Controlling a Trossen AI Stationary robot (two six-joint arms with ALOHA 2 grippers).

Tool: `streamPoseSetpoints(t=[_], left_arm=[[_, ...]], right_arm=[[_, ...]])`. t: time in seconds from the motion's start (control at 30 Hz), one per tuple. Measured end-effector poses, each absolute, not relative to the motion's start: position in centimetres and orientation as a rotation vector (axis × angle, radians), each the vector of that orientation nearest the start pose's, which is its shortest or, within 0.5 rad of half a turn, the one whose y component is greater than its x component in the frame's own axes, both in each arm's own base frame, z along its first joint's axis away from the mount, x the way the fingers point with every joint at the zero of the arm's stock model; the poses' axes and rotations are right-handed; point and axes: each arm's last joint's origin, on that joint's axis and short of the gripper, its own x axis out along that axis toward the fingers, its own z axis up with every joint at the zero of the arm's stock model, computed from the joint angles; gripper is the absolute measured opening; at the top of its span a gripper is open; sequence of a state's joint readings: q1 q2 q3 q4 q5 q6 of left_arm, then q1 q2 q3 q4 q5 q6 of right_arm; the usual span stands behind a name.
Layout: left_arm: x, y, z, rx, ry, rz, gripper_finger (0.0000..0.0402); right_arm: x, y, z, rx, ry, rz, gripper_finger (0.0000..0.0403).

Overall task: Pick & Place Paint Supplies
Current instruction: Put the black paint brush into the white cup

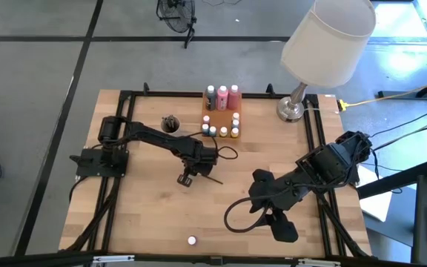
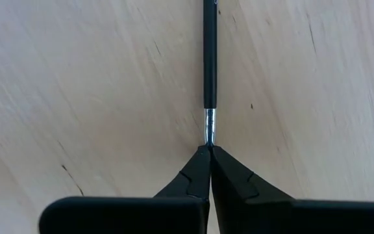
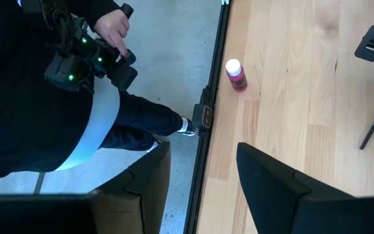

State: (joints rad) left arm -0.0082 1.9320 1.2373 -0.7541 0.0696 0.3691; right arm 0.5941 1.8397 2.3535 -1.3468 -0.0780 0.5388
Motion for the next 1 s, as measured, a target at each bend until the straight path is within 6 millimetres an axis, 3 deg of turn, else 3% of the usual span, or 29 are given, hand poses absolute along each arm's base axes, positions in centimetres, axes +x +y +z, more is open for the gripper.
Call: streamPoseSetpoints(t=[0.57, 0.73, 1.0], left_arm=[[34.9, -1.7, 15.3, 0.288, 1.407, -0.318, 0.0001], [34.4, -1.6, 16.8, 0.298, 1.394, -0.290, 0.0001], [32.0, -1.5, 21.3, 0.362, 1.393, -0.194, 0.0001]], right_arm=[[27.9, 19.2, 45.9, 0.268, 0.964, 0.392, 0.0181], [27.9, 19.2, 45.9, 0.267, 0.966, 0.392, 0.0181], [27.9, 19.2, 45.8, 0.265, 0.967, 0.393, 0.0181]])
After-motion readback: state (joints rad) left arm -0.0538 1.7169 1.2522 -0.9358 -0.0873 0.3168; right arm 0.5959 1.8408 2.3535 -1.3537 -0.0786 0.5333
